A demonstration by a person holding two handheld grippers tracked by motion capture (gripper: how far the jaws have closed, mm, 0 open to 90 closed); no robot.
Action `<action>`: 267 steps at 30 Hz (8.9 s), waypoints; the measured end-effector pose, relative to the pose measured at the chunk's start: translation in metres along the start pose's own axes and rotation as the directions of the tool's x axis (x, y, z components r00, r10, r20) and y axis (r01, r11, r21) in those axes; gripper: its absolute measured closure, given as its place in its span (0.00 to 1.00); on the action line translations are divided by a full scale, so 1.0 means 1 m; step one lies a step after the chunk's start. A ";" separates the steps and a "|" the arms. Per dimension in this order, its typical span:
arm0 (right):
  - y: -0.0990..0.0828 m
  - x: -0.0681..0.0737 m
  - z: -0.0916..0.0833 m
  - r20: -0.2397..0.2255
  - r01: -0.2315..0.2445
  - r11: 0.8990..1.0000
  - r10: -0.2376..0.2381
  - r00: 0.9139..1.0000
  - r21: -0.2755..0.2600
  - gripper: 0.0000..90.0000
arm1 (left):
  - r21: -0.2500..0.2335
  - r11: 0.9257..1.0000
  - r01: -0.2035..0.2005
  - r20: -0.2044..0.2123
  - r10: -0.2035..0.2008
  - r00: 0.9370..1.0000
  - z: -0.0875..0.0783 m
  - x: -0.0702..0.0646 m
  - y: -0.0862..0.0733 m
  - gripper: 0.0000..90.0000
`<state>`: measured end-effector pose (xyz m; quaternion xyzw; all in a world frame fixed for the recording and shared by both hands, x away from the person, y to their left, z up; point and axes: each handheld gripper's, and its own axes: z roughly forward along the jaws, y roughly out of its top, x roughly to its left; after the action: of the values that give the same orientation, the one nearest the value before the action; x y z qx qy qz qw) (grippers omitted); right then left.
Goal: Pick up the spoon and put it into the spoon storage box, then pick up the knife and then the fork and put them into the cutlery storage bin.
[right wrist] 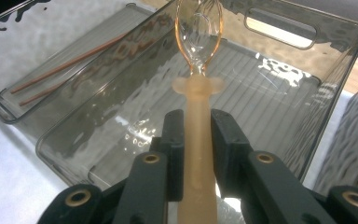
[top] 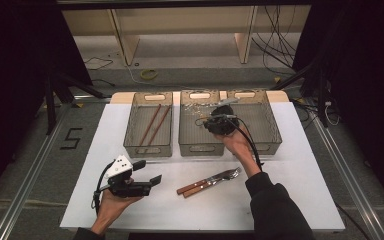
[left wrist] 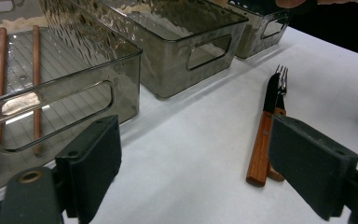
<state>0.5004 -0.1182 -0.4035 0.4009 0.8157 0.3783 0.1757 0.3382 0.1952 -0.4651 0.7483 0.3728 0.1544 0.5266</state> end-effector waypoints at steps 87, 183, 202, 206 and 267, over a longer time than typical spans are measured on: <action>-0.068 0.076 -0.027 -0.368 0.418 0.904 -0.361 0.857 0.088 0.46 | 0.006 1.000 -0.005 -0.007 0.005 1.000 -0.001 0.002 0.000 0.18; -0.075 0.092 0.008 -0.527 0.725 0.622 -0.526 0.667 0.296 0.81 | 0.030 1.000 -0.007 -0.001 0.007 1.000 0.000 0.001 -0.002 0.18; -0.075 0.095 0.007 -0.558 0.736 0.599 -0.511 0.654 0.316 0.86 | 0.032 0.999 -0.010 -0.001 0.010 1.000 0.000 0.000 -0.001 0.18; -0.076 0.095 0.006 -0.550 0.744 0.599 -0.530 0.646 0.296 0.86 | 0.032 0.999 -0.009 -0.001 0.009 1.000 0.000 0.001 -0.001 0.18; -0.011 -0.014 -0.082 -0.200 0.181 0.984 -0.177 0.964 0.000 0.86 | -0.003 1.000 -0.006 -0.008 0.006 1.000 -0.003 0.002 -0.001 0.18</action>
<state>0.4548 -0.1724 -0.3587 0.2874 0.8654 0.3915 0.1229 0.3374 0.1986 -0.4651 0.7481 0.3724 0.1597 0.5255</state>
